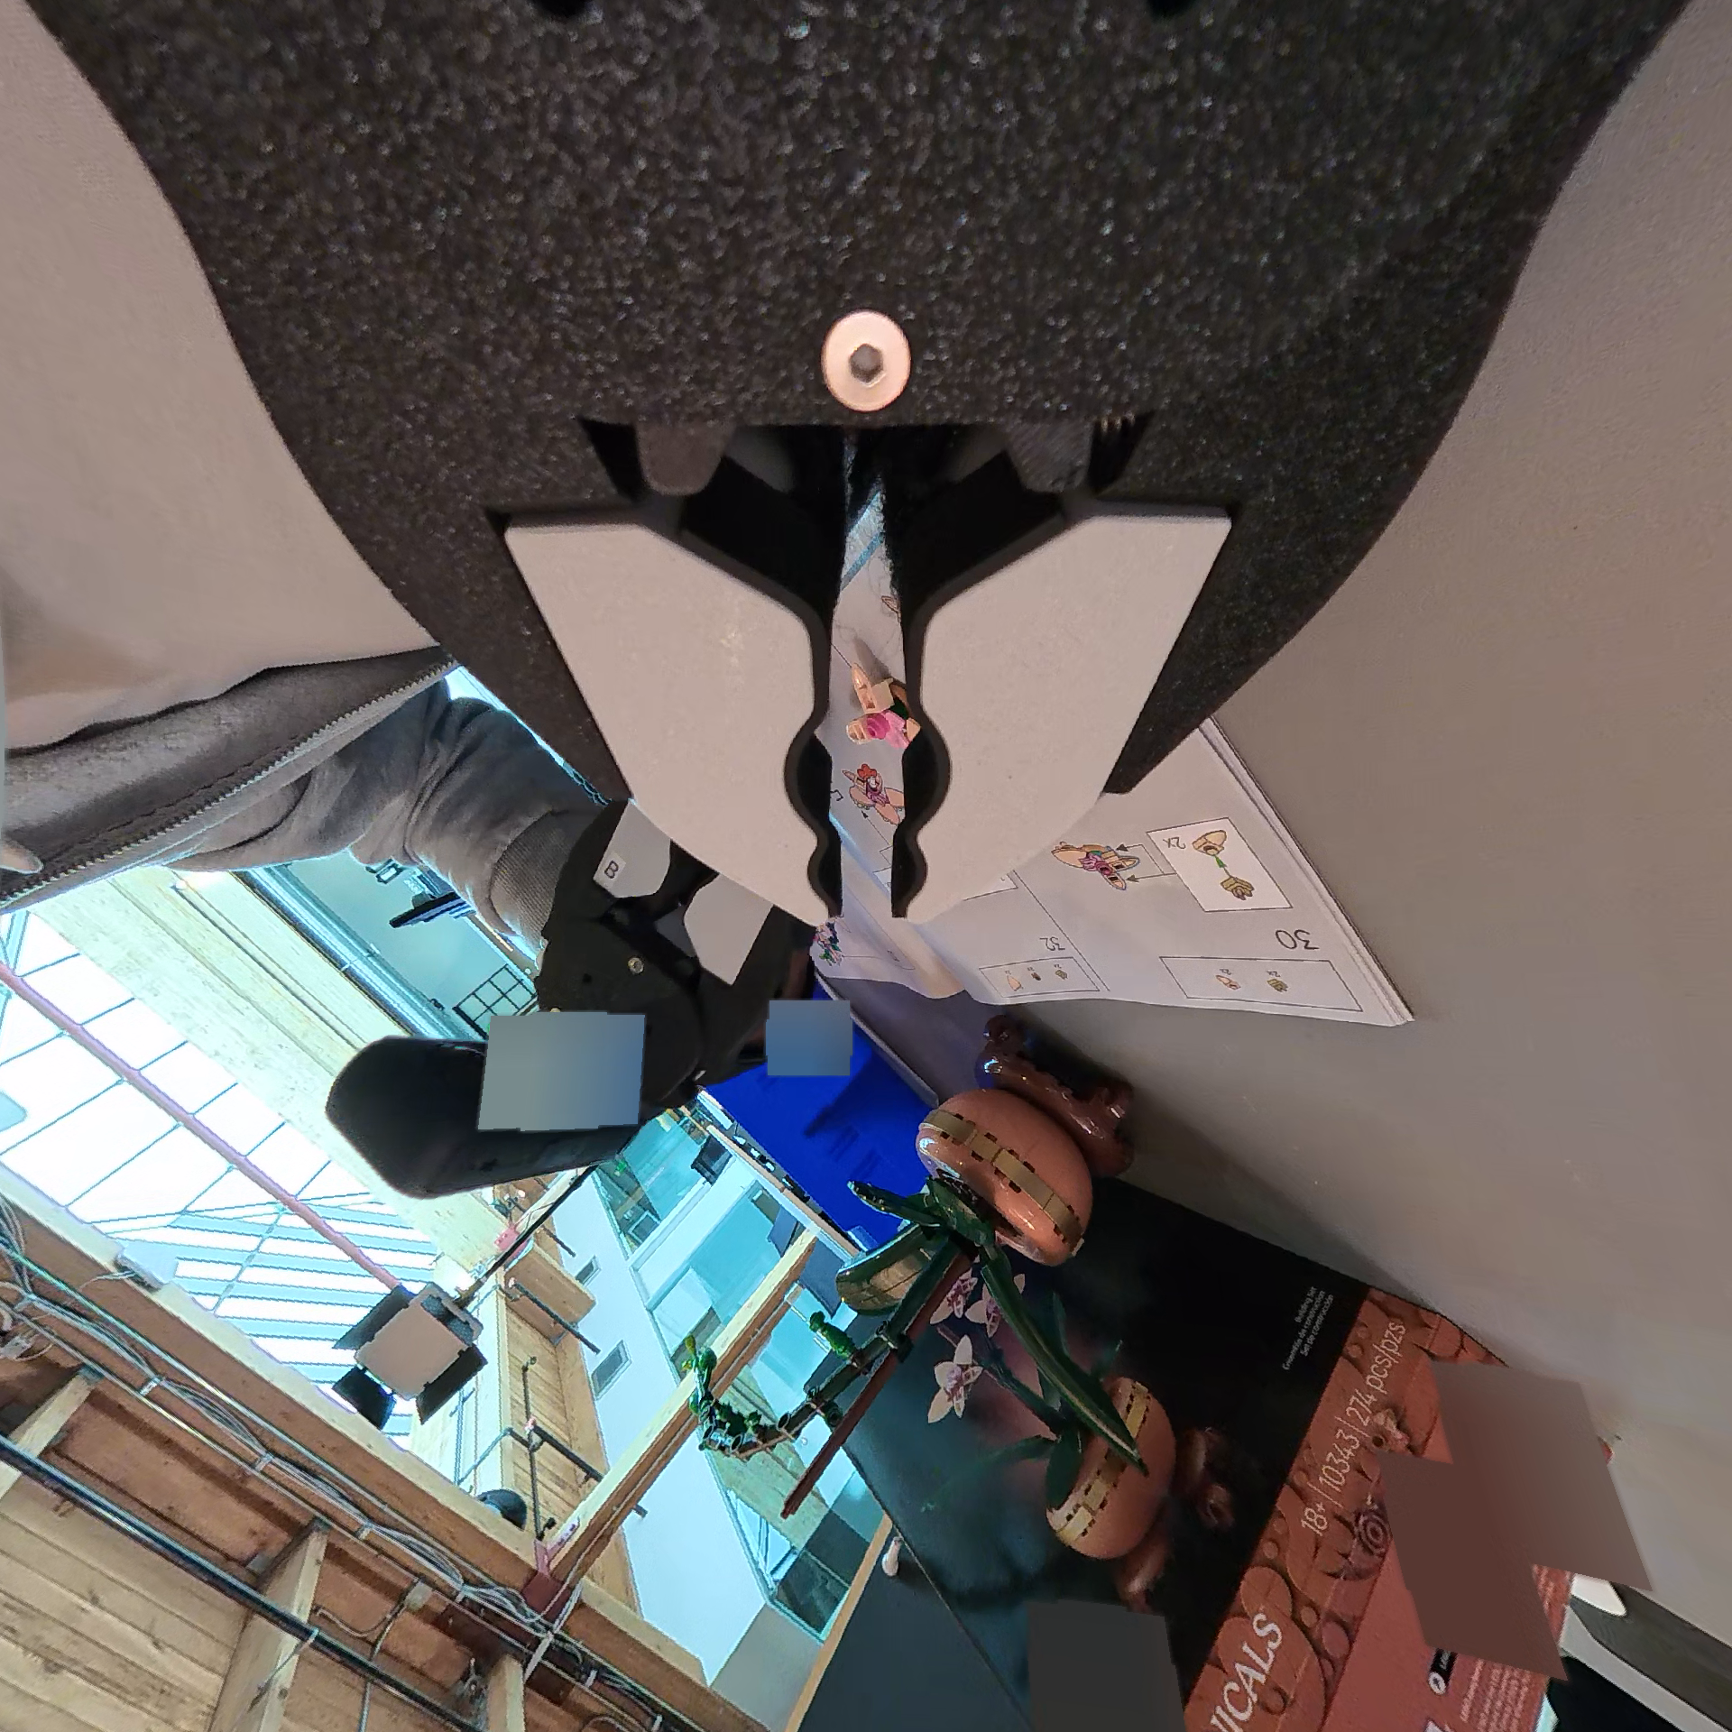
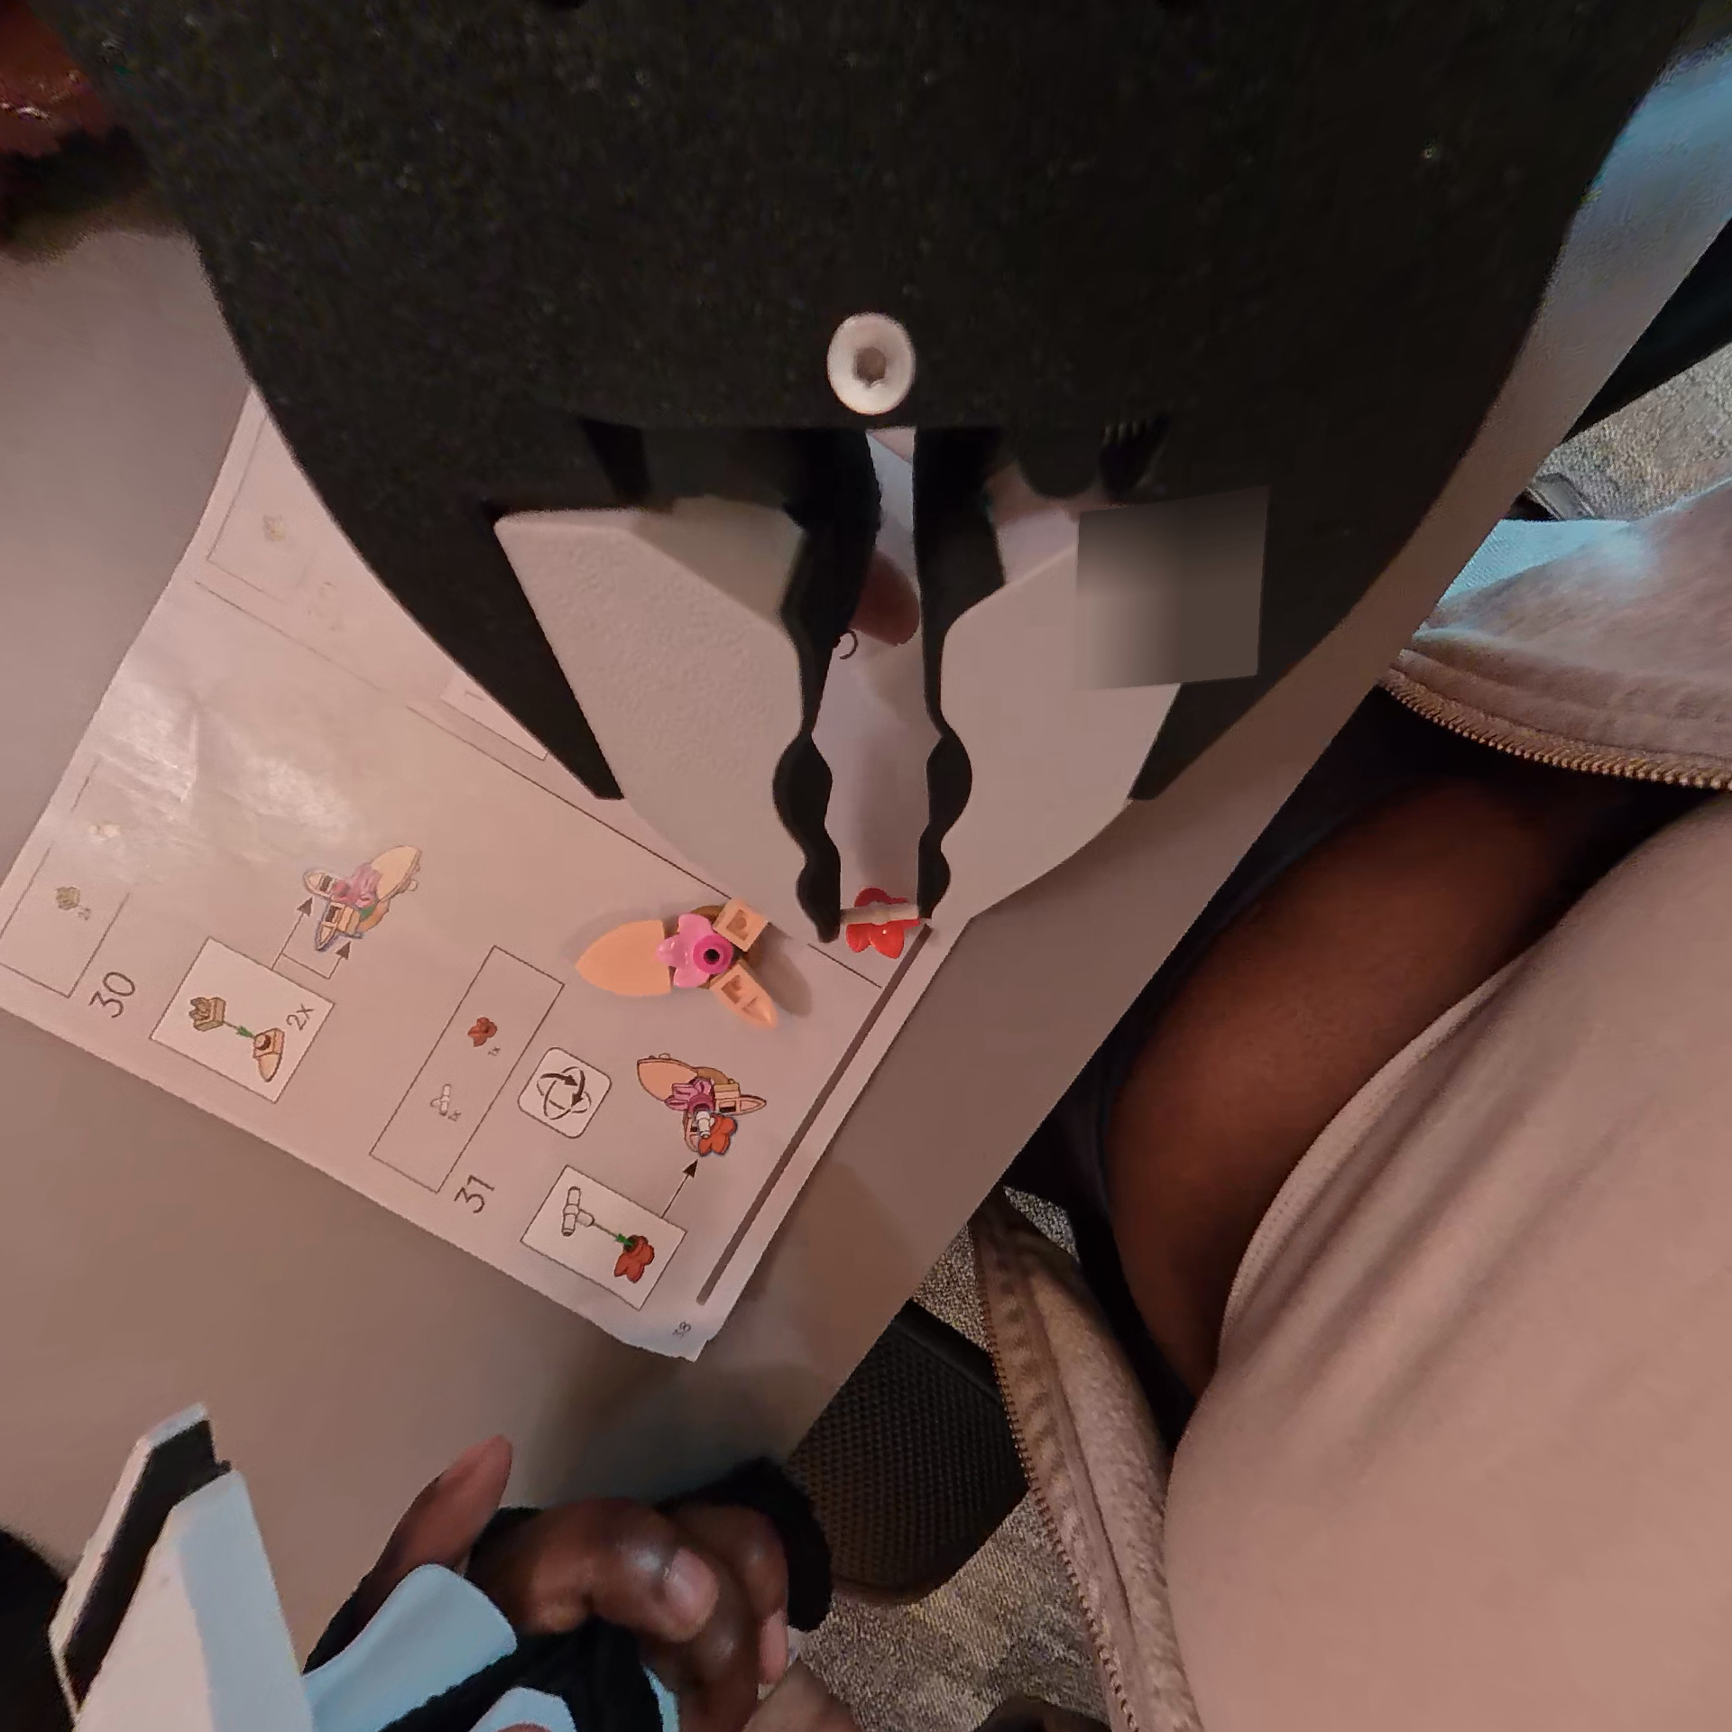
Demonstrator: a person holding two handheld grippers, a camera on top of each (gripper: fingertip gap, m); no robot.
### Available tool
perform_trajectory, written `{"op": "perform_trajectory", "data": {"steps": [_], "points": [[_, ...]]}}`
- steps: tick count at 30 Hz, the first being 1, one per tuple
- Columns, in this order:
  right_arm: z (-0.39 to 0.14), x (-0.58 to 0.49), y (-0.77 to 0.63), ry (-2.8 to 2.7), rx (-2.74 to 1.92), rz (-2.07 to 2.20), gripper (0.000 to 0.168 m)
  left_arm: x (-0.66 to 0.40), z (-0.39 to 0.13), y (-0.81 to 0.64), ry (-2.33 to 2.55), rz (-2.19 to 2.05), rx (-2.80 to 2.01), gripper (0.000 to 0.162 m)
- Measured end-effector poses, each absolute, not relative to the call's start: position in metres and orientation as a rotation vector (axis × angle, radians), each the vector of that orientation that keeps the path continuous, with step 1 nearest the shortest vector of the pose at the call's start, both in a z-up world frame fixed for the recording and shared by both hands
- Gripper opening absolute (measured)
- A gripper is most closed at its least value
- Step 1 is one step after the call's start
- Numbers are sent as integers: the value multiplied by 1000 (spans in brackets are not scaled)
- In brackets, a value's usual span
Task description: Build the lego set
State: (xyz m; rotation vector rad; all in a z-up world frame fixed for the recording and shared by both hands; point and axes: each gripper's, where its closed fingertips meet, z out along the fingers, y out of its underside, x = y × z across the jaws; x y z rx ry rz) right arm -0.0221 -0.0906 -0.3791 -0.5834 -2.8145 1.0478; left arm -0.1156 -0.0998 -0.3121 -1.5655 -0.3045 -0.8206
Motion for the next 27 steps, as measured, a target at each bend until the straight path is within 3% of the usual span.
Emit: {"op": "perform_trajectory", "data": {"steps": [27], "points": [[-385,-22,-86,-2714,-758,1031,16,-115,-312,-100,-301,-818,-1568,10]]}}
